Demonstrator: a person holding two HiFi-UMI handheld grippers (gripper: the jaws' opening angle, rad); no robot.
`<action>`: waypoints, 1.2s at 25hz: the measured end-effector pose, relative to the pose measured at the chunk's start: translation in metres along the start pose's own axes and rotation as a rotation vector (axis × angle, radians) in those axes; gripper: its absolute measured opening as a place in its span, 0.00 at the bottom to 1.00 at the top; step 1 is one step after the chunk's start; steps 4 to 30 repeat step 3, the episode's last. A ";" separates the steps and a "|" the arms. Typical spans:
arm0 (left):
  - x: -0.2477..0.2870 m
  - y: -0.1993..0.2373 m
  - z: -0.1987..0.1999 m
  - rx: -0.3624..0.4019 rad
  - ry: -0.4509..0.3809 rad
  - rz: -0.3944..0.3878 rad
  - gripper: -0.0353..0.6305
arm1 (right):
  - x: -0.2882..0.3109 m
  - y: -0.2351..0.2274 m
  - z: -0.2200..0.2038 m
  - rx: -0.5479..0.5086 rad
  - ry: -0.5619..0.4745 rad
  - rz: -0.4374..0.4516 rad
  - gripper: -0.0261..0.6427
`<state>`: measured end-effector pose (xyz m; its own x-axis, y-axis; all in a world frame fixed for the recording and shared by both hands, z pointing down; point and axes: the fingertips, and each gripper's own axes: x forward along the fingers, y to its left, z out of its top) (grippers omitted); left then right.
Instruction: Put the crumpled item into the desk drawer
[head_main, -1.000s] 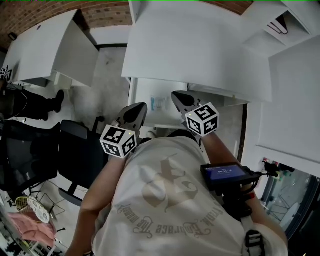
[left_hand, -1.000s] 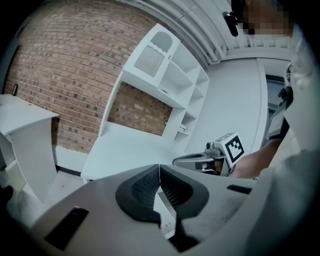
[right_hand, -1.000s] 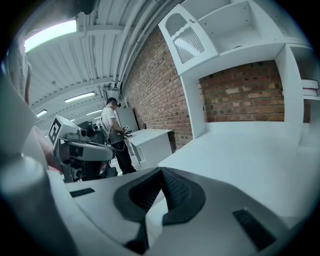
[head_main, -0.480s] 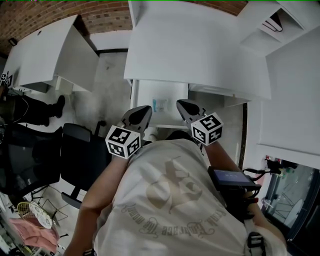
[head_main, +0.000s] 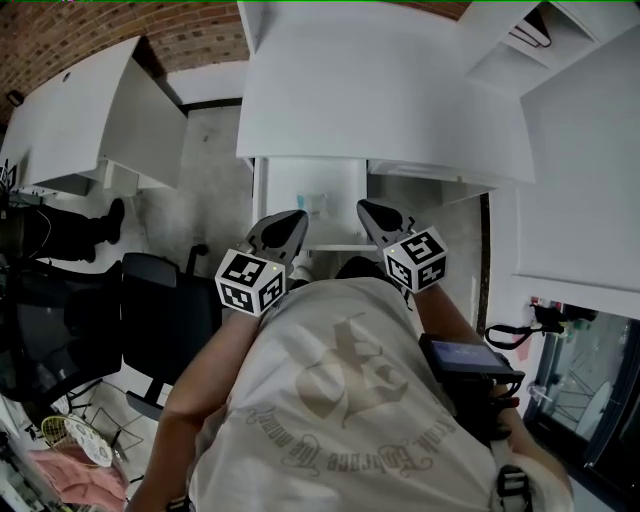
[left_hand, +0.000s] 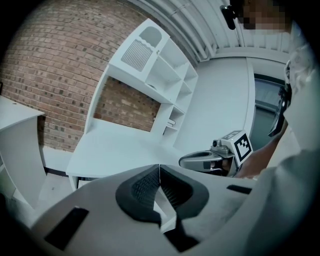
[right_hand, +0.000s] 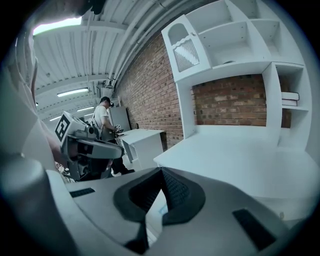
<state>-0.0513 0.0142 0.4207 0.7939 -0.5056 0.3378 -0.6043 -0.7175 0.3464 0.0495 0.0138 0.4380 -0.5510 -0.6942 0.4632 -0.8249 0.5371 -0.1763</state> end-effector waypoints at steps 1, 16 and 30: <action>0.001 -0.002 -0.001 0.001 0.002 -0.003 0.09 | -0.001 -0.001 0.000 0.004 -0.002 0.001 0.07; 0.003 -0.004 -0.002 0.002 0.005 -0.007 0.09 | -0.004 -0.002 -0.001 0.014 -0.006 0.001 0.07; 0.003 -0.004 -0.002 0.002 0.005 -0.007 0.09 | -0.004 -0.002 -0.001 0.014 -0.006 0.001 0.07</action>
